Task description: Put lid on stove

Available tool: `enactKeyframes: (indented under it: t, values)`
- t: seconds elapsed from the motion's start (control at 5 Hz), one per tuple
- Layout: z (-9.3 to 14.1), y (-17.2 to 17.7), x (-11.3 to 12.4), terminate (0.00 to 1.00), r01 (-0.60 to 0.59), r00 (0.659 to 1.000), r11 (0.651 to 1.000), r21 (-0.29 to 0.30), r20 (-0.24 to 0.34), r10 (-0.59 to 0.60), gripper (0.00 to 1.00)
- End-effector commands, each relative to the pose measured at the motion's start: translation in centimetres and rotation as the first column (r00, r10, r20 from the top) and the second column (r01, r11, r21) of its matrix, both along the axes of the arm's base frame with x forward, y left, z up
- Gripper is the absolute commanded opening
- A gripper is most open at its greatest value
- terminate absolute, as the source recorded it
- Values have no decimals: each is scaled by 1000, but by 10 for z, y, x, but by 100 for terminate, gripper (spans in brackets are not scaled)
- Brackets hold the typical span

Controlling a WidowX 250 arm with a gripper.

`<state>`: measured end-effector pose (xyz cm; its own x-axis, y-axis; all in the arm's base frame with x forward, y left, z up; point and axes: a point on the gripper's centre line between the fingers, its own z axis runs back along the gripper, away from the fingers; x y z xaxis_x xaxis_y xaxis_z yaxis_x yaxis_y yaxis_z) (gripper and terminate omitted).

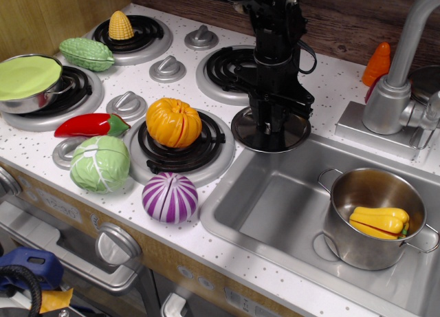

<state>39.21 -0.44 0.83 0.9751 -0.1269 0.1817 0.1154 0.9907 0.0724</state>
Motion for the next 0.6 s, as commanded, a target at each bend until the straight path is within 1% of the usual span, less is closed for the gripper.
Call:
enactKeyframes:
  t: [0.0, 0.2, 0.4]
  values:
    - [57, 17, 9, 0, 3, 998, 999, 54, 58, -6, 0]
    - [64, 24, 14, 0, -12, 994, 995, 96, 111, 1, 0]
    - [67, 40, 26, 0, 4, 986, 992, 129, 164, -25, 0]
